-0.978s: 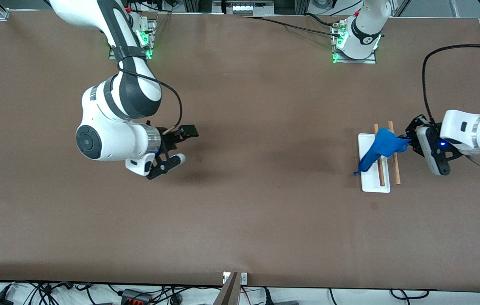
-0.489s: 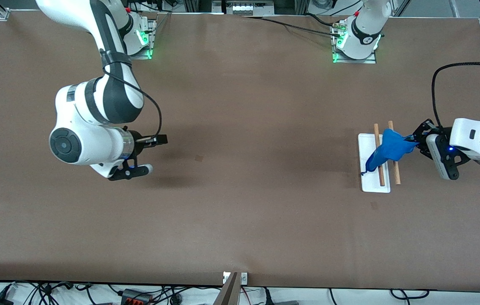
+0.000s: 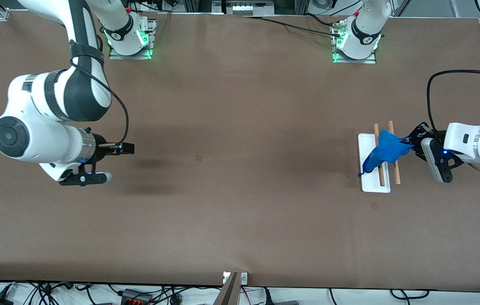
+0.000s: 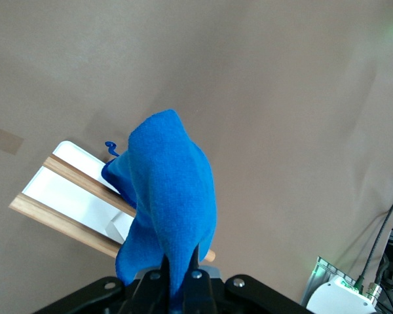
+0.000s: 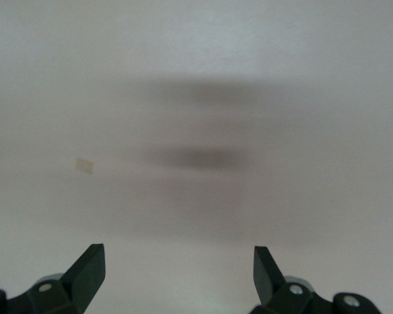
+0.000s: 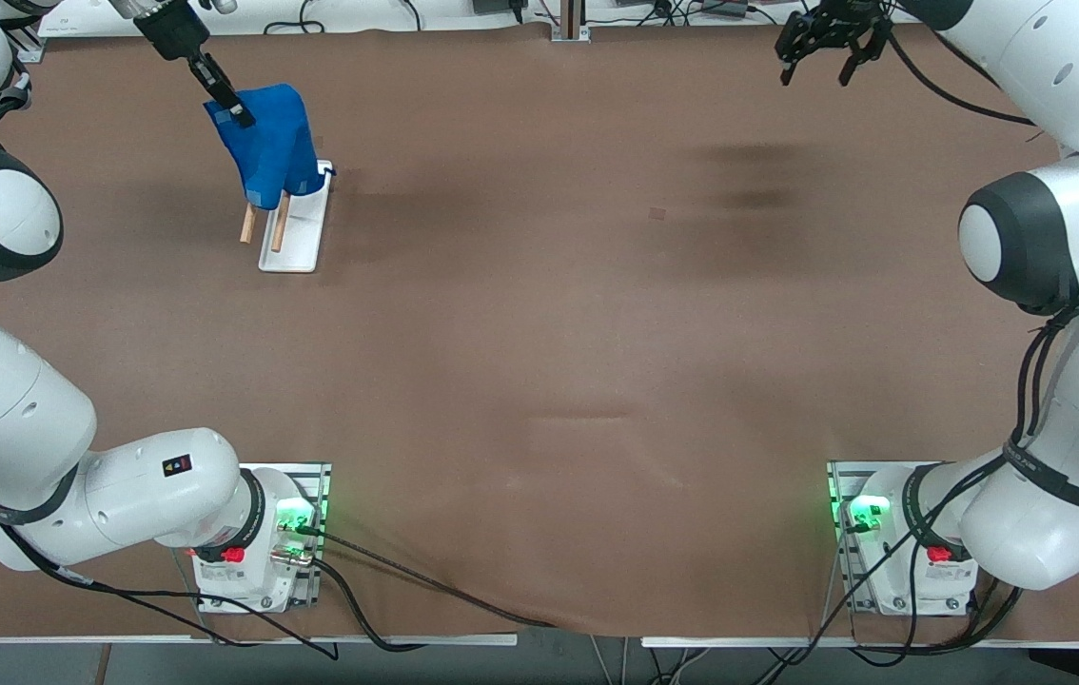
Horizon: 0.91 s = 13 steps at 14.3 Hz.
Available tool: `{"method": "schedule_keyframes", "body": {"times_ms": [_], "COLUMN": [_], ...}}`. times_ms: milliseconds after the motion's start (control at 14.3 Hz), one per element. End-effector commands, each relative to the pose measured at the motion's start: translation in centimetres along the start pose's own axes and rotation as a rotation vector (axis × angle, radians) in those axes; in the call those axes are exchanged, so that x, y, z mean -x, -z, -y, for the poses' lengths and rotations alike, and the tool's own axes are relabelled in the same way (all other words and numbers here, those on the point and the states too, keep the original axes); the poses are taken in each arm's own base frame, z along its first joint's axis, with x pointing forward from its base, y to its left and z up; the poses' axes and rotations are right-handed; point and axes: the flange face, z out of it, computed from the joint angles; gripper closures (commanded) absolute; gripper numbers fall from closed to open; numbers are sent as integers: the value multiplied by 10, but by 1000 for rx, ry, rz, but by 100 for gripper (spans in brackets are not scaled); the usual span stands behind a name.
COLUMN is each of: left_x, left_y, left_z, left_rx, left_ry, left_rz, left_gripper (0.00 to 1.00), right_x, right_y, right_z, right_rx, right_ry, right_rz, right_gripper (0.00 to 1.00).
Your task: Pass towel and hang on rack
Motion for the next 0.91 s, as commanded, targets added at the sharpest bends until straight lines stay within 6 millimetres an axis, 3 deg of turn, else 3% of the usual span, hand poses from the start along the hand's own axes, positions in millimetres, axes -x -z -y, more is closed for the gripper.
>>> {"method": "schedule_keyframes", "body": {"times_ms": [0,140,349,489,698,838], "left_x": [-7,-3,2,9,22,36], "left_y": [-8,-15,-22,-26,-23,-22], "left_z": [2,8,13,14,21,30], "left_rx": [-13,-45,-78,-69,-68,-67], "left_ry": [5,-2,-6,-6,-36,-54], "left_rz": [14,21,60,67,63,58], "left_gripper": [94,94,93,93,92,92], "right_x": [0,1,4,4,6,10], "right_y": [16,17,37,66,84,96], "right_z": [-7,-9,-30,-34,-58,-64], "right_rx": [22,22,-9,-49,-52,-42], "right_ry": [-22,-22,-49,-35,-38,-37], "right_rz": [-21,-16,-55,-121,-153,-179], "right_gripper": [0,0,0,0,0,0]}}
